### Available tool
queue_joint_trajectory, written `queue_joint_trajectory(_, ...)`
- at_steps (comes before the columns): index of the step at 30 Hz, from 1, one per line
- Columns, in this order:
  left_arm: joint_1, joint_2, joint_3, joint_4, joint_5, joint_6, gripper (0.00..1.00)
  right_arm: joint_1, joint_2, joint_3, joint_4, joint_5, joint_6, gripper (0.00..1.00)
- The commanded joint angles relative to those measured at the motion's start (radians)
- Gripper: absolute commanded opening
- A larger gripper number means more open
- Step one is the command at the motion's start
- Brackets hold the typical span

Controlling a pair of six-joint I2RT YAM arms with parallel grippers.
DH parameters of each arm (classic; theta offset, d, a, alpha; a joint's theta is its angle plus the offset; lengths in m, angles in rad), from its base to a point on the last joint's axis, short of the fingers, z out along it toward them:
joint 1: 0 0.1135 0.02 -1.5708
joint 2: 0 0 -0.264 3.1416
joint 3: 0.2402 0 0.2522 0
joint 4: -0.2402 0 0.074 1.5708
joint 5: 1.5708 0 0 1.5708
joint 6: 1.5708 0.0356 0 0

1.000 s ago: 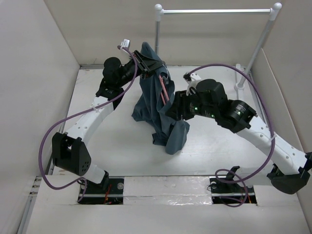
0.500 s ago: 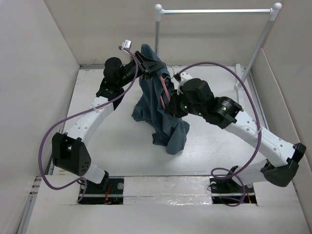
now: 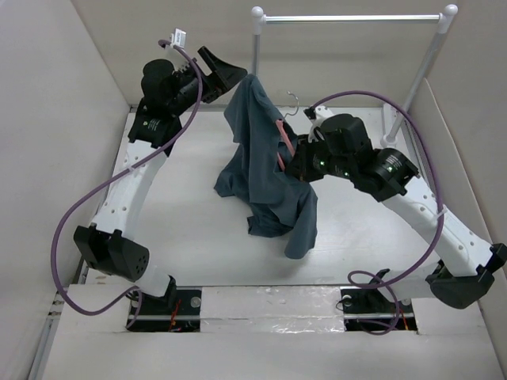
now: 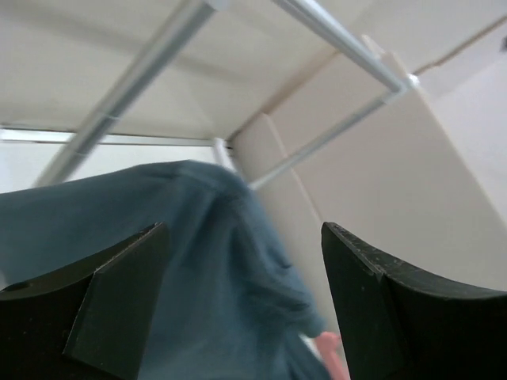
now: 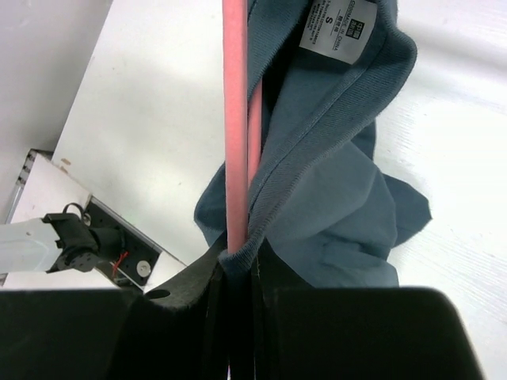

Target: Place the t-shirt on the hanger

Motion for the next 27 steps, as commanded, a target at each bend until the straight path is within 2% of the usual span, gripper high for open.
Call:
queue_joint_trajectory(1,-0.001,-0.042,0.002,-0.118,-0.166,0.162,0.74,-0.031,-0.056,0.066,0.028,-0.051,-0.029,0.0)
queue_joint_trajectory(4,-0.001,-0.043,-0.062,-0.106,-0.186,0.197,0.72,-0.062,-0.065,0.082,0.027,-0.082,-0.034,0.0)
queue_joint_trajectory(6,-0.001,-0.052,-0.149,-0.009,-0.118,0.24,0.6,-0.1,-0.069,0.088,0.032,-0.126,-0.034,0.0)
queue_joint_trajectory(8,-0.001,-0.054,-0.192,0.079,-0.059,0.278,0.38,-0.129,-0.07,0.089,0.043,-0.208,-0.029,0.0)
queue_joint_trajectory(10,-0.01,-0.049,-0.234,0.152,-0.003,0.362,0.37,-0.166,-0.073,0.089,0.052,-0.266,-0.022,0.0)
queue_joint_trajectory(11,-0.01,-0.046,-0.235,0.161,0.004,0.39,0.46,-0.175,-0.073,0.088,0.055,-0.283,-0.016,0.0)
queue_joint_trajectory(14,-0.031,0.003,-0.199,0.152,0.026,0.471,0.58,-0.206,-0.08,0.086,0.063,-0.335,-0.011,0.0)
queue_joint_trajectory(19,-0.042,0.058,-0.125,0.17,0.072,0.493,0.57,-0.226,-0.079,0.073,0.063,-0.383,-0.009,0.0)
queue_joint_trajectory(21,-0.042,0.096,-0.088,0.162,0.107,0.504,0.53,-0.226,-0.083,0.073,0.069,-0.39,-0.002,0.0)
queue_joint_trajectory(22,-0.042,0.106,-0.078,0.162,0.116,0.507,0.48,-0.226,-0.083,0.071,0.073,-0.393,-0.002,0.0)
queue_joint_trajectory(23,-0.042,0.121,-0.068,0.161,0.11,0.498,0.34,-0.226,-0.085,0.074,0.073,-0.392,-0.002,0.0)
queue_joint_trajectory(26,-0.042,0.112,-0.053,0.168,0.104,0.482,0.0,-0.226,-0.094,0.071,0.063,-0.377,-0.002,0.0)
queue_joint_trajectory(27,-0.042,0.106,-0.051,0.172,0.101,0.475,0.0,-0.236,-0.097,0.071,0.061,-0.371,-0.005,0.0)
